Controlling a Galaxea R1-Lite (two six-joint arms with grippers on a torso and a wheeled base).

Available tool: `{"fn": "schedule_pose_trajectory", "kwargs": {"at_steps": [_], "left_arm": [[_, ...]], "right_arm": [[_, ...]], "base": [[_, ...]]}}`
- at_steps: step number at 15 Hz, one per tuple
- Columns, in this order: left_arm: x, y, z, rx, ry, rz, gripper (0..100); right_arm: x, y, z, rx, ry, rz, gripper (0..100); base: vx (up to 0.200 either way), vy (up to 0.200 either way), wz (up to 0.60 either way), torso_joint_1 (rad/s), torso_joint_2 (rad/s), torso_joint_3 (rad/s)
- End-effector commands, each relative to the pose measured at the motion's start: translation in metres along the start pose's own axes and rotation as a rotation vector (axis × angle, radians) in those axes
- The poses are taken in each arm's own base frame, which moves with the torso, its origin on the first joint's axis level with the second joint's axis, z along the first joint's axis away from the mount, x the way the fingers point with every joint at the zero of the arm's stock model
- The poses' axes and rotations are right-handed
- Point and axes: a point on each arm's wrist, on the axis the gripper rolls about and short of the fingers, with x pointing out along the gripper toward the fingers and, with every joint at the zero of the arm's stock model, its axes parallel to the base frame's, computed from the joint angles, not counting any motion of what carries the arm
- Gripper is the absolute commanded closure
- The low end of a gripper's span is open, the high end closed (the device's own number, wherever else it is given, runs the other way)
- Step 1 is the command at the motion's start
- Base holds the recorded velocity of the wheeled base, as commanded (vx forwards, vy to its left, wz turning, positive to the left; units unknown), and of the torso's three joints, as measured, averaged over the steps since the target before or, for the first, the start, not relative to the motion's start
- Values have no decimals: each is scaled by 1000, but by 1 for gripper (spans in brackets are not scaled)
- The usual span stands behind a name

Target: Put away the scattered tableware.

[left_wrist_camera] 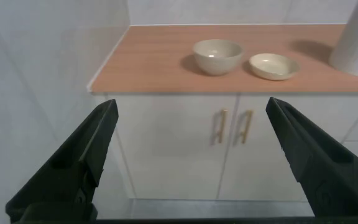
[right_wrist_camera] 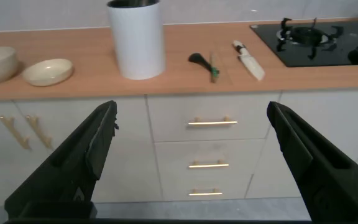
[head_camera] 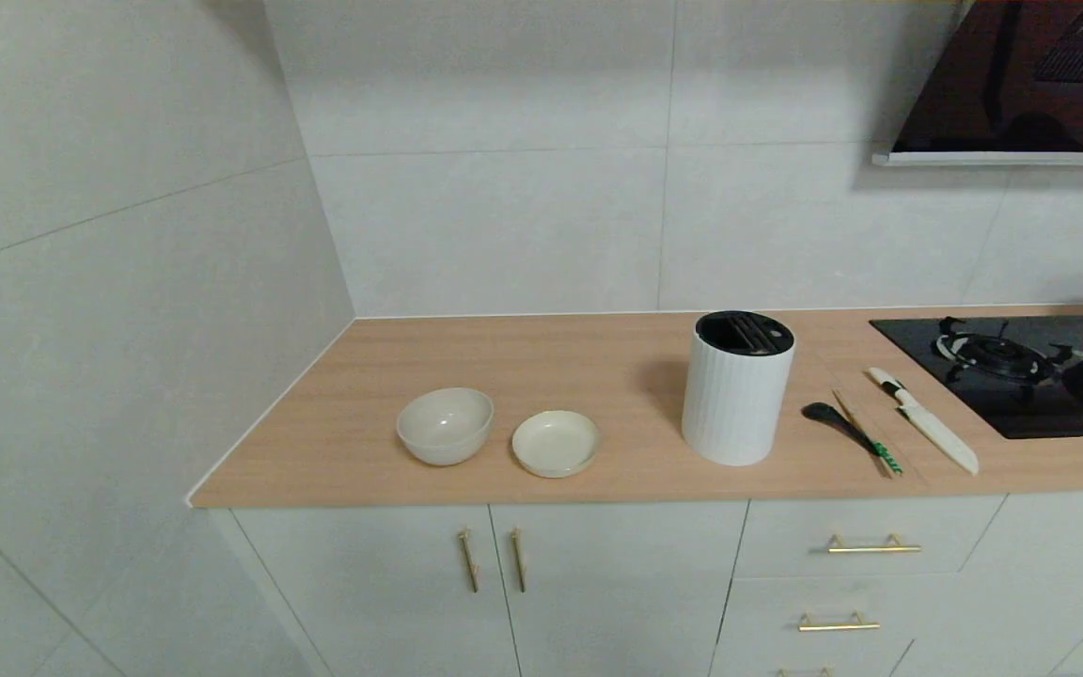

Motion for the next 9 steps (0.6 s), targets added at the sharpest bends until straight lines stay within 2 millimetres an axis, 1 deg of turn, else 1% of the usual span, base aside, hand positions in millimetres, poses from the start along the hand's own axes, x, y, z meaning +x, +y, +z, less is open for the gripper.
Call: {"fn": "schedule_pose_trajectory", "kwargs": {"at_steps": [1, 9], "left_arm": [[0, 0, 0, -1, 1, 0, 0], [0, 0, 0, 0, 1, 0, 0]], "right_arm": [[0, 0, 0, 0, -1, 0, 0], [0, 0, 0, 0, 1, 0, 0]], "base": [[0, 200, 0, 2, 7, 7], [0, 200, 0, 1, 3, 0]]}}
